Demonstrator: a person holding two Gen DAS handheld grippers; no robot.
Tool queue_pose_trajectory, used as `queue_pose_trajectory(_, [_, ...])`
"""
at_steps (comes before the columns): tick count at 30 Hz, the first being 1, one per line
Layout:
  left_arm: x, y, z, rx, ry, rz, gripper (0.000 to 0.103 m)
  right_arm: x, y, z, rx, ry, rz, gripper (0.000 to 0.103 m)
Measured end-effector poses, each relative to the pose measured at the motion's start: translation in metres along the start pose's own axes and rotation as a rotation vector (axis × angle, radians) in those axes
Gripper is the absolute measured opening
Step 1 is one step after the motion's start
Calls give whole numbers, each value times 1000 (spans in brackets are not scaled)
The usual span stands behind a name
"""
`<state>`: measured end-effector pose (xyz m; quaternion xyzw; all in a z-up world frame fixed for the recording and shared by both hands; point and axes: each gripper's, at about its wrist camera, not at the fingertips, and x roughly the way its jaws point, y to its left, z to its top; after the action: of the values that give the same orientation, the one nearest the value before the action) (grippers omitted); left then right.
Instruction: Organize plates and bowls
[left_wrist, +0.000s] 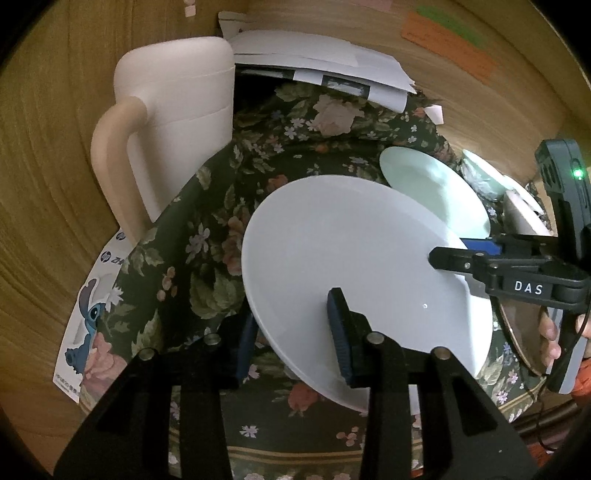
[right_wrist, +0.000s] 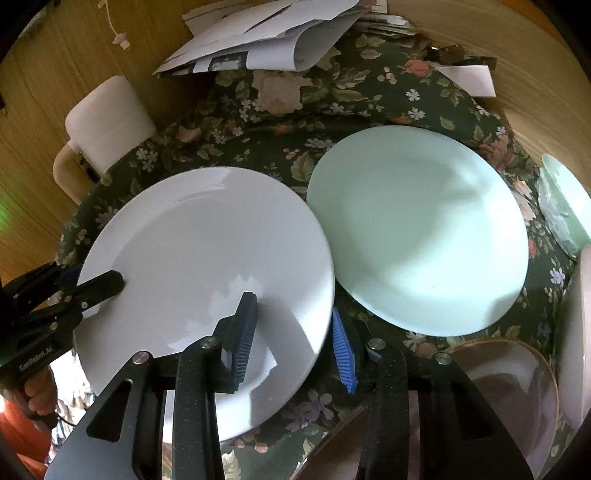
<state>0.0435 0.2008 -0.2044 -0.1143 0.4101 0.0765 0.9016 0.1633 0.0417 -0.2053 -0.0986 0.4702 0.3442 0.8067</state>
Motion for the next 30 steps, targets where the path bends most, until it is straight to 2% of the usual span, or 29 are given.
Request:
queue_pose_trajectory(12, [-23, -23, 9, 37, -62, 6, 36, -34, -8, -10, 29, -87, -8, 36])
queue_pose_trajectory(30, [-59, -84, 11, 115, -150, -60, 36, -101, -30, -44, 87, -204, -59, 36])
